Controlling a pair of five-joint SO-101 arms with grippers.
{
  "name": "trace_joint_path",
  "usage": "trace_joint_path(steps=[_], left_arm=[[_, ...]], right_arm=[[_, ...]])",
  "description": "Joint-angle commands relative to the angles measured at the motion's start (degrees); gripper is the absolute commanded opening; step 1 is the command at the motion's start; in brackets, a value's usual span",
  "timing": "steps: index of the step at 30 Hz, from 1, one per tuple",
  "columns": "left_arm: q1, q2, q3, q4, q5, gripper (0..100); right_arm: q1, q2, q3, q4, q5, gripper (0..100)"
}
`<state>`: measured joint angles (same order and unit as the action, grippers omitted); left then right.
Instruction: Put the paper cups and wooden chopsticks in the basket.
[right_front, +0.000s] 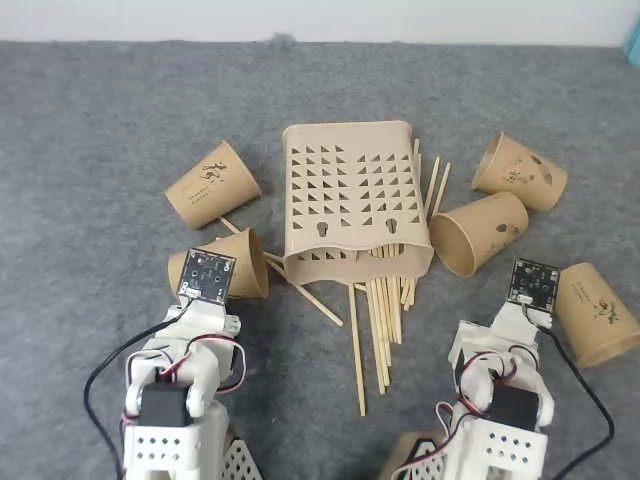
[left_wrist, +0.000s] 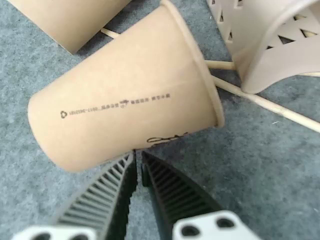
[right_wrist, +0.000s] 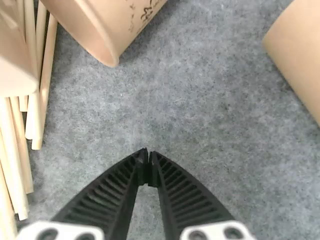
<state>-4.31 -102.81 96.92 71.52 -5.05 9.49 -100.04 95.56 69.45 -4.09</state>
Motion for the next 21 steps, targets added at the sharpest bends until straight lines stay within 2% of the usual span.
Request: trace_joint_path(steps=[1,4,8,14,18,21], left_arm=[[0.4,-0.2,-0.3,0.2,-0.3,1],[0.4,-0.3,-1.5,-0.1,-0.3,1],[-0.1,-0.3,-9.9,0.5,-0.4,1],[0.9,0.1,-25.5,7.7,-0.4,2],[4.5,2.8,-30.9,8.2,0.0,11],[6.9,12.0,-33.9,7.6,2.9,19]], right_arm=[[0.0,-0.2,1.1,0.1,0.4,0.9],[1.5,-0.2,1.1,0.5,0.4,0.9],[3.0,-0.2,1.0,0.7,0.4,0.9],[2.9,-0.2,1.0,0.7,0.4,0.9],[2.9,-0.2,1.0,0.7,0.4,0.9],[2.9,-0.2,1.0,0.7,0.4,0.9]])
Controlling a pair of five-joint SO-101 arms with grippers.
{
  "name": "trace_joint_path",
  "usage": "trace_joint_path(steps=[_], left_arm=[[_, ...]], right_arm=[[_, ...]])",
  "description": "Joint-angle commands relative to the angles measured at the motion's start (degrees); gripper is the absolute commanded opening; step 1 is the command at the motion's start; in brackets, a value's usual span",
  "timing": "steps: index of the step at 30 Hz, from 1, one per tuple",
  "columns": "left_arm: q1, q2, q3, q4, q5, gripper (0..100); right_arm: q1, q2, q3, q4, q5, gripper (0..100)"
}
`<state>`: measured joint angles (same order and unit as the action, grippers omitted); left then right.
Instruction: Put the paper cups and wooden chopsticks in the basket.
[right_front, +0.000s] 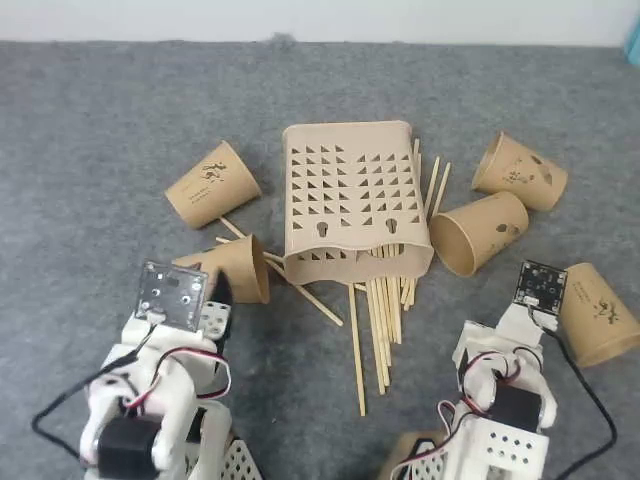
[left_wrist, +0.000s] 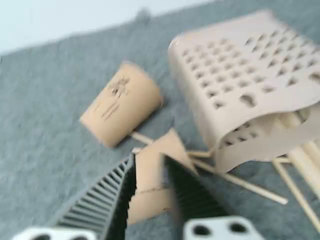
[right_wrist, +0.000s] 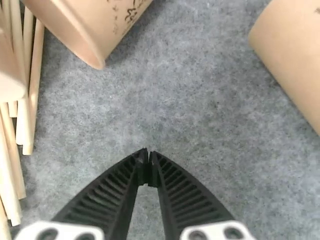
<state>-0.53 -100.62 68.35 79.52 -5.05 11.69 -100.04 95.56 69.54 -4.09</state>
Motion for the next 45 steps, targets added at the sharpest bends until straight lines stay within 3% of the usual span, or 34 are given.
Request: trace_joint_path(steps=[1,8,13,24,28,32,38,45], left_arm=[[4.0,14.2,-6.7,-0.9,4.7,20],[13.9,46.1,-18.0,-2.4,11.3,20],[15.8,57.2,-19.0,-11.1,15.0,20],[11.9,68.4,-5.1,-49.0,14.6,20],[12.2,67.5,-0.7,-56.8,14.6,17],[12.3,63.2,-0.5,-57.2,14.9,0],[12.3,55.1,-4.4,-49.8,15.0,1],[12.0,54.3,-23.7,-35.1,19.9,1]], right_arm=[[0.7,-0.2,1.0,0.6,0.4,0.9],[0.8,-0.2,1.0,0.6,0.4,0.9],[0.8,-0.2,1.0,0.6,0.4,0.9],[0.8,-0.2,1.0,0.6,0.4,0.9],[0.8,-0.2,1.0,0.7,0.4,0.9],[0.8,-0.2,1.0,0.7,0.4,0.9],[0.8,-0.2,1.0,0.7,0.4,0.9],[0.8,-0.2,1.0,0.7,0.4,0.9]])
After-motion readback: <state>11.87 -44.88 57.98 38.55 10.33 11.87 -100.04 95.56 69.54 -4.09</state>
